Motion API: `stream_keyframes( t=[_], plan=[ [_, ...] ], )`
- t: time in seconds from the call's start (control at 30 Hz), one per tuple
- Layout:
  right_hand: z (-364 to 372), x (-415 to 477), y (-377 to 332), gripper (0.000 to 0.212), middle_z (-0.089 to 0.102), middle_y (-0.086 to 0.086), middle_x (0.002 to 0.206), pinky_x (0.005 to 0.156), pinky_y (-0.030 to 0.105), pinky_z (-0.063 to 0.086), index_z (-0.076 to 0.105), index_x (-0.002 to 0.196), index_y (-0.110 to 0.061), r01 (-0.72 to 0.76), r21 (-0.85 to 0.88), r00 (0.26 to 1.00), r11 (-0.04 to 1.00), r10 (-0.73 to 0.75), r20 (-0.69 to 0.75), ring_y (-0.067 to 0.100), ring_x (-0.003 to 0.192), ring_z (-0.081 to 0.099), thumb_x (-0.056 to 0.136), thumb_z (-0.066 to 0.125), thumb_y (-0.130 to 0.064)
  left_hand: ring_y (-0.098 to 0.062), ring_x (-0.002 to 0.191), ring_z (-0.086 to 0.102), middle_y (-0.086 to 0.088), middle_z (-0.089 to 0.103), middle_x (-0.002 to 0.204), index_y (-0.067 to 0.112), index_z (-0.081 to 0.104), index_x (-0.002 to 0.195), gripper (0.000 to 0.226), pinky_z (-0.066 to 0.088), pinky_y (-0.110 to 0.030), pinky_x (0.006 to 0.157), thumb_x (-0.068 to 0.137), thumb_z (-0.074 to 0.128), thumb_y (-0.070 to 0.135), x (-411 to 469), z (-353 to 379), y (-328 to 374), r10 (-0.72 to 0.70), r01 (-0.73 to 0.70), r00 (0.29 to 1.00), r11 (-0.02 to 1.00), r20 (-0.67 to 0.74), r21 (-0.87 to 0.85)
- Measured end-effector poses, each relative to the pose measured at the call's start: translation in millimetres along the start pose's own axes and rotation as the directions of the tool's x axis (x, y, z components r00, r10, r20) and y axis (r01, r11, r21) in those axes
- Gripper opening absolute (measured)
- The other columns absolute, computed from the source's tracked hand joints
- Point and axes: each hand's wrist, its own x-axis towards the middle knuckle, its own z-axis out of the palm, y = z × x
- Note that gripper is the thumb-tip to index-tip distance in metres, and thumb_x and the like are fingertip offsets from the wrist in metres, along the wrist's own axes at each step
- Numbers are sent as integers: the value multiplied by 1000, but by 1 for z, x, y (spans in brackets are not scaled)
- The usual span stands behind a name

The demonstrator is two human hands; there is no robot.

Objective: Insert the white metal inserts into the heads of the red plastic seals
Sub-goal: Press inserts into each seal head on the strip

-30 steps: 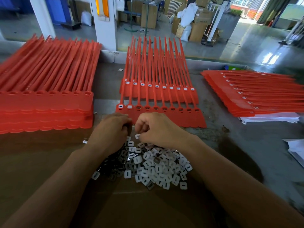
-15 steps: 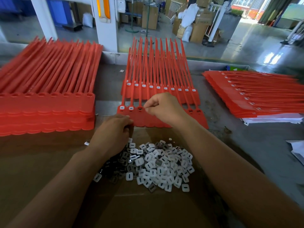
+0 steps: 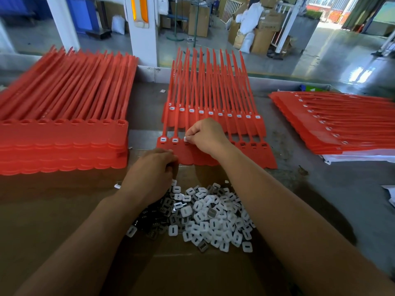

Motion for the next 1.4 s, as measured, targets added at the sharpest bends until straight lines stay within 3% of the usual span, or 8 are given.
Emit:
stream_keyframes(
  t=[0.07,0.33,0.63,0.83,1.03,1.13,1.2,1.4],
  plan=[
    [-2,1,-2,16,68,5,107,65,17,39,71,99,-11,1,-32,1000,999,0,31,13,93,58,87,63,-18,-18,122,45,-3,52,133,12,62,118,38,32,-26,100,84,47,1,0,0,0,-2,2,1000,1000,2,-2],
    [-8,6,-6,25,65,6,114,86,27,42,68,108,-8,10,-165,991,986,12,133,20,109,57,88,61,-20,-17,121,46,-3,52,132,12,62,119,39,31,-23,99,84,47,0,-1,-1,1,-1,1,1000,1000,10,-1],
    [-2,11,-5,18,65,7,103,76,27,45,68,98,-8,-25,-128,999,991,27,16,21,98,59,82,68,-15,-17,121,45,-2,51,133,13,61,120,39,31,-24,98,86,46,2,-1,-2,2,0,0,1000,1000,13,8],
    [-7,23,-12,46,57,7,125,97,36,45,59,121,-9,-115,-306,981,945,157,116,24,115,53,80,71,-28,-17,122,45,-3,51,133,12,61,119,38,31,-22,98,86,46,2,-1,-2,2,0,0,1000,1000,8,2],
    [-4,30,-10,45,59,3,121,80,29,42,62,116,-12,-159,-245,974,956,192,117,22,112,55,77,73,-31,-17,121,46,-3,53,131,11,63,117,36,30,-20,95,86,47,1,-1,-1,2,6,-6,1000,1000,2,-6],
    [-1,18,-1,17,62,-1,97,79,30,46,65,93,-17,-79,-106,995,991,84,47,20,100,58,78,72,-22,-18,121,46,-4,52,132,11,63,116,37,31,-24,99,85,47,1,0,-1,1,-5,5,1000,1000,0,-12],
    [-1,4,5,16,57,-8,84,77,29,46,57,77,-24,-6,-3,1000,1000,6,21,16,94,57,79,71,-18,-18,122,46,-4,52,133,11,63,117,37,32,-25,100,85,47,1,0,0,1,-3,3,1000,1000,2,-3],
    [-23,-33,2,9,55,-16,82,69,18,39,63,87,-22,101,96,979,990,-116,166,1,80,52,83,68,-15,-19,123,45,-4,52,132,11,63,117,38,32,-27,101,85,46,-1,1,0,-1,9,-9,1000,1000,3,9]
  ],
)
